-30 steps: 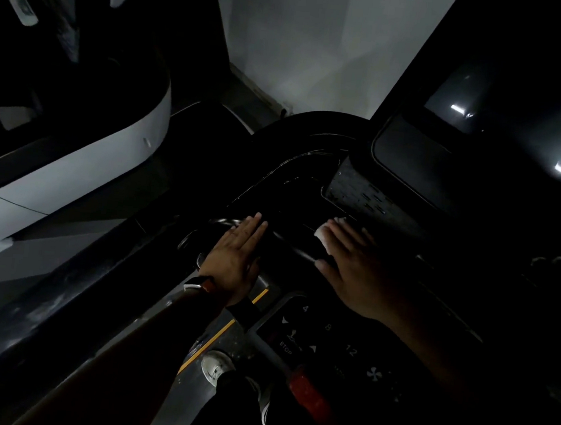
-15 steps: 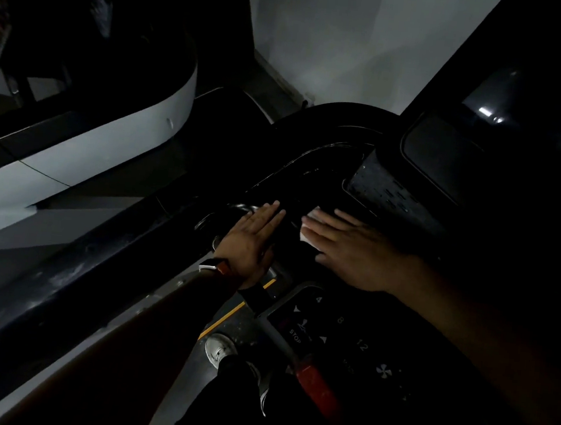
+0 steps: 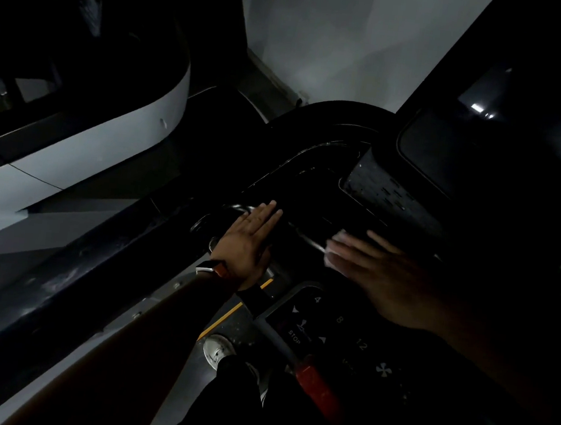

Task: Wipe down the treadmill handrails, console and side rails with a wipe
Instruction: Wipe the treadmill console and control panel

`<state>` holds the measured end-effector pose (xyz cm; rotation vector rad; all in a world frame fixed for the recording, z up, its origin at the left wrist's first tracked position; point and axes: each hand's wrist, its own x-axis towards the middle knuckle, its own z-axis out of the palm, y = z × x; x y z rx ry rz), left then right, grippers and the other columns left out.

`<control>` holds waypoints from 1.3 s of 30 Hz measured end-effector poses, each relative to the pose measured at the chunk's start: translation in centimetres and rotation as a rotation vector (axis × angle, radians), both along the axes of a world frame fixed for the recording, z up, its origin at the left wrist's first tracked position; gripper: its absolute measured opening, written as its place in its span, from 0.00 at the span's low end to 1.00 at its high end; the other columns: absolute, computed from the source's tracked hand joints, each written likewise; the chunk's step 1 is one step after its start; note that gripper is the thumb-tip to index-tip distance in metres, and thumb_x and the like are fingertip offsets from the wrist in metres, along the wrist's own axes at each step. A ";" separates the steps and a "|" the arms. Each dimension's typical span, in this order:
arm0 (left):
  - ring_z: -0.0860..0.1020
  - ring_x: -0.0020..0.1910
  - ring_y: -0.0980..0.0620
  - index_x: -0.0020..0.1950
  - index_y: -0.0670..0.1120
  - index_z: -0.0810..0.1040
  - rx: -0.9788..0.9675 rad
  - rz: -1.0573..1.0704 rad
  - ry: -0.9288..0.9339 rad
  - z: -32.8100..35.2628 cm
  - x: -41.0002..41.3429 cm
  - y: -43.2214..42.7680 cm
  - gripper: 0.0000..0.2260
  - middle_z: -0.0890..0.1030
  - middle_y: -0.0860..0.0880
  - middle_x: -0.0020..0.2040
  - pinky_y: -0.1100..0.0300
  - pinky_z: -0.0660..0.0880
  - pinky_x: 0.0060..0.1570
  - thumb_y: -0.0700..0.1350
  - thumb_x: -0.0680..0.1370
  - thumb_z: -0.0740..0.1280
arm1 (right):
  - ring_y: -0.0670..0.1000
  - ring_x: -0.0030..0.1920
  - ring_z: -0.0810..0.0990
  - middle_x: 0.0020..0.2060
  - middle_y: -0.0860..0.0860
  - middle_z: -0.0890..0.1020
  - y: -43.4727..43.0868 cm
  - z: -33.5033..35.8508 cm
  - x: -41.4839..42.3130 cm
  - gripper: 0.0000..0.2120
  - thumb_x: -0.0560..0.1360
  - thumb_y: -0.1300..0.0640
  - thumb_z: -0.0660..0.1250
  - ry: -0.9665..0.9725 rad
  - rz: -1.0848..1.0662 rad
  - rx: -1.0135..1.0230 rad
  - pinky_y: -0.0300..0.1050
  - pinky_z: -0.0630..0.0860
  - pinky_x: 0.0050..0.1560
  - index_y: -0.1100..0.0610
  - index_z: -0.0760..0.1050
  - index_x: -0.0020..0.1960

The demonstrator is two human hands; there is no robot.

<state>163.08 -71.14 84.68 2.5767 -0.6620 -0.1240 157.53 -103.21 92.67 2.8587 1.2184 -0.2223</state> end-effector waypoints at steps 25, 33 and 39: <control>0.50 0.83 0.52 0.84 0.52 0.54 0.025 0.009 -0.004 -0.2 0.1 0.0 0.32 0.52 0.52 0.85 0.43 0.57 0.80 0.50 0.82 0.62 | 0.53 0.84 0.47 0.85 0.53 0.51 5.4 0.5 6.3 0.36 0.84 0.36 0.40 0.165 -0.555 -0.036 0.53 0.44 0.82 0.56 0.48 0.86; 0.47 0.83 0.53 0.85 0.54 0.51 0.034 -0.001 0.013 -0.6 0.2 0.2 0.32 0.50 0.52 0.85 0.44 0.56 0.80 0.54 0.81 0.56 | 0.61 0.77 0.70 0.76 0.59 0.72 -1.1 -1.0 -1.9 0.36 0.86 0.34 0.43 -0.023 -0.653 0.165 0.63 0.61 0.76 0.59 0.68 0.78; 0.50 0.83 0.49 0.84 0.51 0.51 0.083 0.012 -0.009 -0.1 0.1 -0.5 0.31 0.52 0.49 0.84 0.44 0.59 0.79 0.58 0.83 0.52 | 0.59 0.82 0.59 0.80 0.60 0.65 2.2 -0.1 4.5 0.44 0.81 0.31 0.44 -0.029 -0.612 -0.028 0.61 0.61 0.79 0.64 0.65 0.80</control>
